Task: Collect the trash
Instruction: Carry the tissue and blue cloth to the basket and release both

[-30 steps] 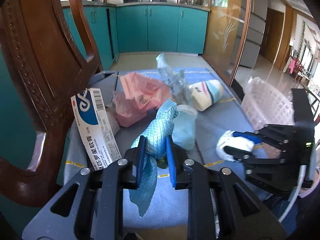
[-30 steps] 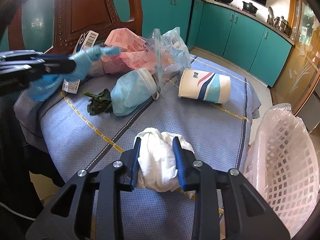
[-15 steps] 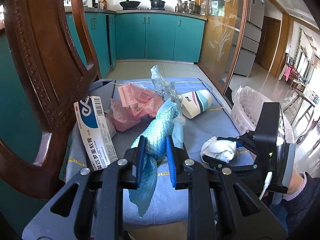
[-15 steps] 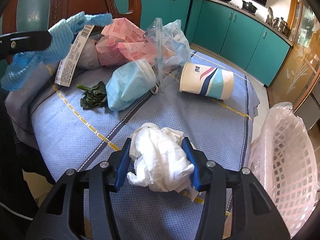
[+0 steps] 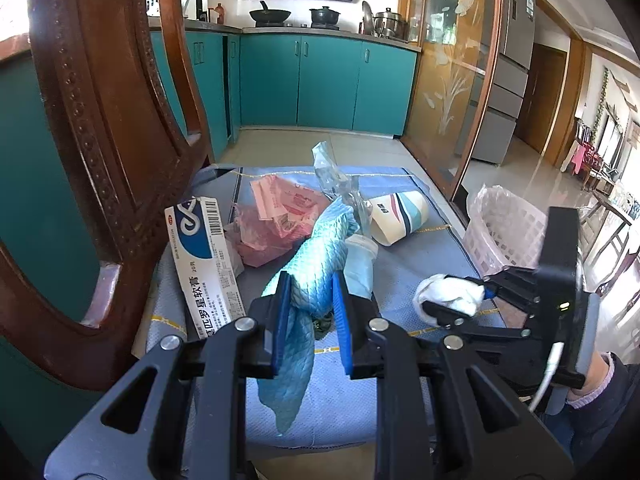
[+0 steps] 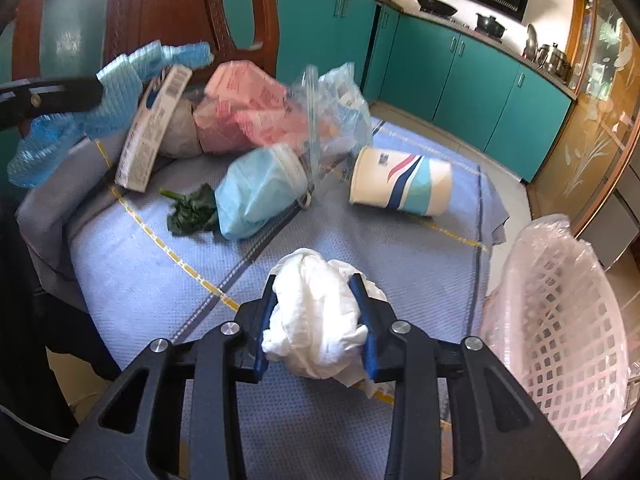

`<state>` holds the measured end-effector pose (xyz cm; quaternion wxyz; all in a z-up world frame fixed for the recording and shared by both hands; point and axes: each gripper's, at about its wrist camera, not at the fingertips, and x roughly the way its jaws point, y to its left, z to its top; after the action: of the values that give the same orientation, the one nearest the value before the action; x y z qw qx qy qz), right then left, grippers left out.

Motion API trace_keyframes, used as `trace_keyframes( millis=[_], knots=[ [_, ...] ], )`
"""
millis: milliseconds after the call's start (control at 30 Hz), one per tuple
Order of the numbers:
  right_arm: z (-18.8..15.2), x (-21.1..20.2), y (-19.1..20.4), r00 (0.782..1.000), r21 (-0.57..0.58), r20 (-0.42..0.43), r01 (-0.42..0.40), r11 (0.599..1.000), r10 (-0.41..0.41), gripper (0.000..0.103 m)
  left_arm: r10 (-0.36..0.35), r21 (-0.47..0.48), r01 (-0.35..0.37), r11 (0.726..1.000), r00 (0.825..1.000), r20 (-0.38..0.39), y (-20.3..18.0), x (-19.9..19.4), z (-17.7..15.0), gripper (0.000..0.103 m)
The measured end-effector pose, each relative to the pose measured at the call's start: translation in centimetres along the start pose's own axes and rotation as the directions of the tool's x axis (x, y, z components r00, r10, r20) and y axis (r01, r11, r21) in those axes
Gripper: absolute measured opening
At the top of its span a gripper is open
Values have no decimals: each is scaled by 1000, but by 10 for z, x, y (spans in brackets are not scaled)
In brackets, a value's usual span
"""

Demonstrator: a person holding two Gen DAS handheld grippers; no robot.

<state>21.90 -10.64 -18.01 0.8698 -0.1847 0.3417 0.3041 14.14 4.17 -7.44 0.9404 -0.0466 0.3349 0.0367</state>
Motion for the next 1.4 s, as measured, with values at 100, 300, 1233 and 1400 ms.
trace_keyframes(
  millis=[100,300,1233,1400],
  knots=[
    [2,-18,-5,999,25,54,-10,1000,9,35,0,-3,0,1000,1000,7,0,-4,0,22],
    [1,-33,-10,996,50,94,-7,999,2,35,-10,4,10,1000,1000,12,-4,-7,0,22],
    [-1,-38,-7,994,49,113,5,999,-11,35,-28,19,28,999,999,21,-11,-10,3,22],
    [-1,-38,-6,994,47,109,10,999,-15,35,-31,17,31,999,999,18,-11,-10,3,22]
  ],
)
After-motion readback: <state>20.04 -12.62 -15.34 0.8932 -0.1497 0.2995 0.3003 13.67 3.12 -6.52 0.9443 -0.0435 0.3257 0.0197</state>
